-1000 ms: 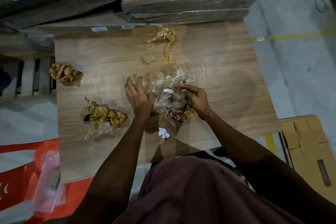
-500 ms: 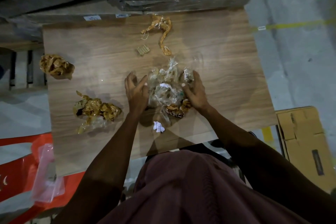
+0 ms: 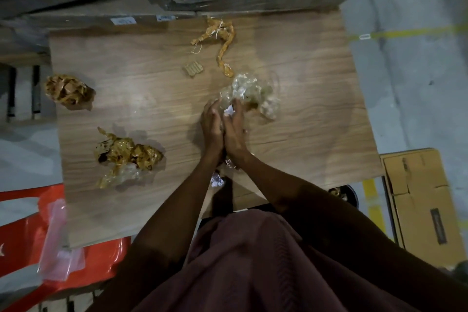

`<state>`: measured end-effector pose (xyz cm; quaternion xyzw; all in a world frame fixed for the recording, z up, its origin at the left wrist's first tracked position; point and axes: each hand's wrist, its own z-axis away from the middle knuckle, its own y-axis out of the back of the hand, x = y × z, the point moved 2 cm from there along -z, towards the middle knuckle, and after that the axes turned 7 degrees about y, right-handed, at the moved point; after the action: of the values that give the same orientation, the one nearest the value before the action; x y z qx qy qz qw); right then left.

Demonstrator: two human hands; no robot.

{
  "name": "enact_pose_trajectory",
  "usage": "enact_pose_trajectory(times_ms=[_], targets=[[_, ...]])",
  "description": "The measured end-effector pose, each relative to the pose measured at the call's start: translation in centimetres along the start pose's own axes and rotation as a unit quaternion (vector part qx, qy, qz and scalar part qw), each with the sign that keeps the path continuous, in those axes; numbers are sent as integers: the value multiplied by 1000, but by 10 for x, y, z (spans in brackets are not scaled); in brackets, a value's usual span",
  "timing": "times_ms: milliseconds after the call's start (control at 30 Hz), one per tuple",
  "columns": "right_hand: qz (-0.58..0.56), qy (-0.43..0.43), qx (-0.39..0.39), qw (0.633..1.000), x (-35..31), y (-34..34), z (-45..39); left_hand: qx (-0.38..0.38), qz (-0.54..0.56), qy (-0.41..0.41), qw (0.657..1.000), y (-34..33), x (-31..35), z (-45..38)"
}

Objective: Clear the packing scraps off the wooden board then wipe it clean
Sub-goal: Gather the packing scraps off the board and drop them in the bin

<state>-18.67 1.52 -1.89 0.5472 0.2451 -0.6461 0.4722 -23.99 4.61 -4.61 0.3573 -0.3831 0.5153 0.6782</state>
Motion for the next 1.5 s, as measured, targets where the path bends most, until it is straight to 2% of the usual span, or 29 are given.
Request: enact_pose_trajectory(times_ms=[67,133,200,300,400,433,467,500,533,567,600,633,667,700,733,867,1033,1233,1500], targets=[[-15,6,-1,1000,-1,1,-4,-17,54,16,998,6,-15,-12],[-26,9,11,1000,1,2,-6,7,89,44,995,9,-33,-22],[-43,12,27,999,-1,2,-5,-11,122,64,990,9,16,5],[-58,19,57,997,-7,4,-4,21,47,41,998,6,54,24],[-79,37,78,993,-20,11,-5,-2,220,94,971,3,58,20],[-77,46,83,992,-28,13,-5,-12,227,61,972,4,64,24],[-67,59,91,992,-35,15,-4,1,260,63,964,1,70,28],[-56,71,99,991,-43,19,-4,-15,237,19,971,-5,80,33],[-51,90,106,989,-49,21,-4,-31,260,14,965,-8,94,42],[-51,110,108,987,-55,24,-4,-7,151,-27,988,-3,106,46],[-55,133,111,983,-61,27,-3,72,93,-50,992,0,116,46],[-54,150,116,980,-67,30,-1,40,149,-60,986,1,112,42],[-54,163,124,977,-72,32,1,59,200,-28,978,1,113,38],[-46,174,135,974,-78,35,4,86,184,-44,978,5,116,34],[-45,177,144,973,-81,38,6,42,239,-42,969,0,112,33],[-146,177,165,959,-83,53,23,-45,267,-75,960,-12,129,54],[-200,196,223,934,-98,88,51,-100,279,-67,953,-39,136,82],[-264,228,294,890,-100,158,84,-176,229,-98,952,-101,151,128],[-301,200,382,850,-52,256,124,-226,166,-68,957,-204,112,185]])
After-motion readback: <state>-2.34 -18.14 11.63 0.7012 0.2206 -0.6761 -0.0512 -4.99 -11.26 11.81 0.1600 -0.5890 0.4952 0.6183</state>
